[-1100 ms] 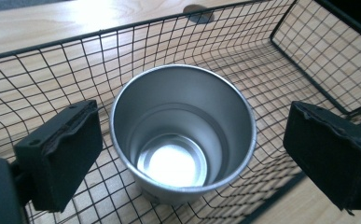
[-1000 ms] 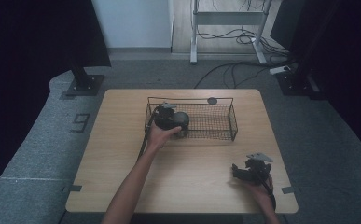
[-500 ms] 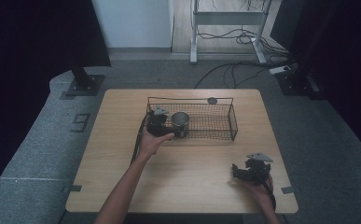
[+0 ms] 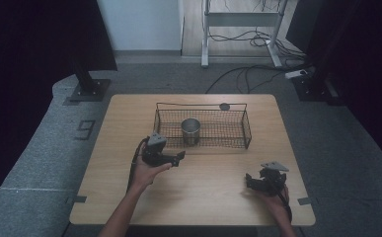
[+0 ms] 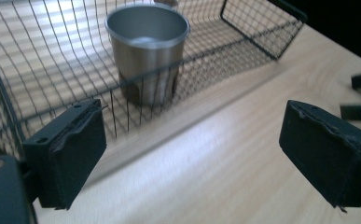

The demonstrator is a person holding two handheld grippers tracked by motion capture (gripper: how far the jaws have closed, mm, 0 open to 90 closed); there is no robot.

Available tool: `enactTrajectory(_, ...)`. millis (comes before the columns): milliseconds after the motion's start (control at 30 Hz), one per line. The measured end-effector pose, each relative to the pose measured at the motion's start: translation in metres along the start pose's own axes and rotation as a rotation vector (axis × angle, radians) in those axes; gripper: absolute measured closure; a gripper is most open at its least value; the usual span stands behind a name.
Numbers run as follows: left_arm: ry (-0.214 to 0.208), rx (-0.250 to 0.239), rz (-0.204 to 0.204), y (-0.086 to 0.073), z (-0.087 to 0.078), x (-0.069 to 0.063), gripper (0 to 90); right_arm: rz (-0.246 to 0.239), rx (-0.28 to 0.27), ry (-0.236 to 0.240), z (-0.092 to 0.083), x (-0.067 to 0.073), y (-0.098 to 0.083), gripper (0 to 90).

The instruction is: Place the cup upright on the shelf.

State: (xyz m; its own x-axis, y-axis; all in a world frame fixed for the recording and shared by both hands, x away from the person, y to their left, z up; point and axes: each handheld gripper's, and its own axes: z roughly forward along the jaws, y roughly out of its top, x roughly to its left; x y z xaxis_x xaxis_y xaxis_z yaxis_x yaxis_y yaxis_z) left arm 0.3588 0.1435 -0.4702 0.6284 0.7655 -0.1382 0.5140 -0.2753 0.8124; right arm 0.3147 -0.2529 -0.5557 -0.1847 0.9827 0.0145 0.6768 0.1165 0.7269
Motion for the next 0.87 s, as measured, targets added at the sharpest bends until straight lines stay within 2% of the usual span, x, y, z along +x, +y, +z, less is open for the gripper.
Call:
enactTrajectory(133,-0.015,-0.002,0.0,-0.019,-0.013,-0.004,8.0,0.0,0.0,0.0,0.0,0.0,0.0,6.0)
enactTrajectory(233,-0.026,-0.014,-0.03,-0.035,-0.022,-0.002,9.5,0.0,0.0,0.0,0.0,0.0,0.0,6.0)
enactTrajectory(400,0.006,-0.017,-0.037,-0.055,-0.033,0.0,10.7,0.0,0.0,0.0,0.0,0.0,0.0,6.0)
enactTrajectory(500,0.02,0.009,-0.022,-0.061,-0.035,0.0,10.6,0.0,0.0,0.0,0.0,0.0,0.0,6.0)
enactTrajectory(633,0.029,0.016,-0.041,-0.071,-0.037,0.0,10.6,0.0,0.0,0.0,0.0,0.0,0.0,6.0)
enactTrajectory(867,0.043,-0.001,-0.045,-0.072,-0.041,0.0,10.9,-0.002,0.003,-0.003,0.001,0.0,0.001,4.9)
